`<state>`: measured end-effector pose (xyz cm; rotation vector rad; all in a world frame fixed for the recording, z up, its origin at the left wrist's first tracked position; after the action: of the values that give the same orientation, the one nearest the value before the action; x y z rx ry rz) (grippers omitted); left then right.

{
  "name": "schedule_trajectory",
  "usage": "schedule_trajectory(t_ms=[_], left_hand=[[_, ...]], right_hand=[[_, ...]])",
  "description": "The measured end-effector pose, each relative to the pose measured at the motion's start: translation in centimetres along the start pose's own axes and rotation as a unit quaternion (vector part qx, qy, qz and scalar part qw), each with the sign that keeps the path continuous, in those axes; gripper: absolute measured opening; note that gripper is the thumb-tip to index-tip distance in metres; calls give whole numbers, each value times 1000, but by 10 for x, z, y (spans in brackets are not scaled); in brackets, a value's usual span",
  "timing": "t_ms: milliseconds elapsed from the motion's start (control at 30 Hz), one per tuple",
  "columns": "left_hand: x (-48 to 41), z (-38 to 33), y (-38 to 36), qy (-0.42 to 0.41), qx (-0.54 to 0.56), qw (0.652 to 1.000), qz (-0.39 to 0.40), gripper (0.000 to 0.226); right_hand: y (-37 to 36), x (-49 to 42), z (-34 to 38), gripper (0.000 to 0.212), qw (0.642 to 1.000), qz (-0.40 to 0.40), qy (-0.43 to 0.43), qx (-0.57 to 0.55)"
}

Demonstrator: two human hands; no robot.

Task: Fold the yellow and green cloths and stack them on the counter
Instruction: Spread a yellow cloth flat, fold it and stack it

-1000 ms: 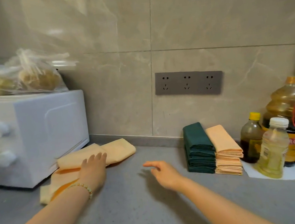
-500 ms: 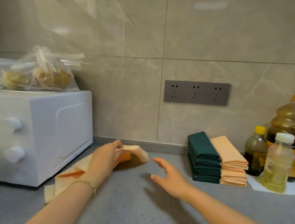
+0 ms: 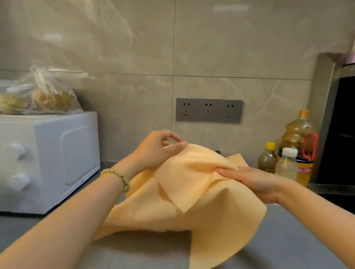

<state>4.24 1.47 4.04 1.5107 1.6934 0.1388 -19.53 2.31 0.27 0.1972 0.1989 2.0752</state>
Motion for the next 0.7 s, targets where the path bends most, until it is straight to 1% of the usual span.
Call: schedule_trajectory(t_ms=[33, 100, 167, 233, 267, 300, 333, 367, 400, 433, 467, 533, 567, 633, 700], left_hand=[[-1, -3, -3, 8, -2, 1000, -2, 19], [0, -1, -14, 30, -4, 1000, -5, 20], [6, 7, -31, 55, -10, 998, 20, 19], [17, 17, -50, 87, -42, 992, 86, 25], [24, 21, -56, 100, -74, 984, 131, 33], [34, 23, -67, 113, -108, 970, 186, 43], [44, 26, -74, 129, -139, 953, 237, 52], [53, 29, -82, 144, -173, 933, 282, 59], [60, 33, -90, 158, -206, 913, 316, 63], [66, 37, -98, 166, -233, 897, 337, 65], [70, 42, -103, 172, -252, 887, 347, 66], [75, 51, -112, 179, -277, 880, 342, 68], [76, 55, -115, 180, -285, 880, 335, 68], [77, 61, -119, 189, -287, 885, 315, 61], [75, 66, -122, 197, -269, 896, 292, 52]], right_hand=[[11, 9, -2, 21, 1000, -15, -21, -10], [32, 27, -16, 30, 996, -49, -78, -16], [53, 45, -39, 38, 987, -99, -129, -7], [72, 65, -62, 24, 973, -150, -166, 62], [79, 70, -72, 20, 960, -168, -188, 119], [89, 78, -84, 25, 935, -172, -227, 212], [98, 80, -94, 37, 894, -163, -262, 324], [108, 80, -104, 51, 843, -157, -273, 435], [114, 79, -111, 60, 813, -166, -253, 497], [115, 77, -114, 63, 809, -178, -222, 514], [110, 75, -112, 62, 821, -182, -179, 511], [90, 68, -106, 58, 861, -165, -103, 470], [79, 63, -105, 61, 872, -139, -85, 462], [58, 51, -105, 72, 872, -87, -76, 475], [42, 39, -111, 81, 855, -40, -89, 509]])
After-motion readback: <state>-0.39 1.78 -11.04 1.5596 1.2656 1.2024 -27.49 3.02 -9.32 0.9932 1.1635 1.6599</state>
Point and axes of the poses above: each hand's wrist, its own x-axis away from the middle knuckle, its own y-axis out of the back of the hand, z = x × y, the point moved 2 cm from there along -x, towards the middle knuckle, and after that the axes turned 5 degrees about y, right-handed, at the moved point
